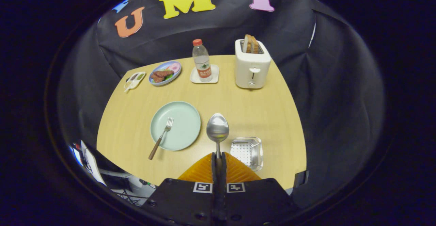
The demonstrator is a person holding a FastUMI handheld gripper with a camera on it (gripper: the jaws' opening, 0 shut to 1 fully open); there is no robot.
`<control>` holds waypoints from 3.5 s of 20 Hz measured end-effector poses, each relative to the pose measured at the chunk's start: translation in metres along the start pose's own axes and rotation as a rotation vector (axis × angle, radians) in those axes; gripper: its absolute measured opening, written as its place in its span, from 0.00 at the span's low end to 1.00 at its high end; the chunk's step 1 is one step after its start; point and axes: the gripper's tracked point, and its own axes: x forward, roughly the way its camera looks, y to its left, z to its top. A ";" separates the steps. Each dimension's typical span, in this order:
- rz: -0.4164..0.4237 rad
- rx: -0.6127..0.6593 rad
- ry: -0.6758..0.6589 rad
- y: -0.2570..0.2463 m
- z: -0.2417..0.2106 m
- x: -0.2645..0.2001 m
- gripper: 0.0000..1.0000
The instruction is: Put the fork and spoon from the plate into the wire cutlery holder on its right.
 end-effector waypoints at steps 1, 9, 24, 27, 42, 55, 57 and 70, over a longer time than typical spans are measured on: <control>0.003 0.002 0.016 -0.010 -0.004 -0.004 0.01; 0.011 0.071 0.195 -0.042 -0.038 0.014 0.00; 0.031 0.173 0.292 -0.049 -0.047 0.054 0.07; 0.035 0.177 0.253 -0.046 -0.037 0.052 0.06; 0.145 0.033 -0.250 0.084 0.035 0.029 0.97; 0.084 -0.039 -0.228 0.221 -0.006 0.127 0.97; 0.059 -0.060 -0.198 0.226 -0.015 0.150 0.97; -0.023 -0.051 -0.101 0.214 -0.038 0.206 0.40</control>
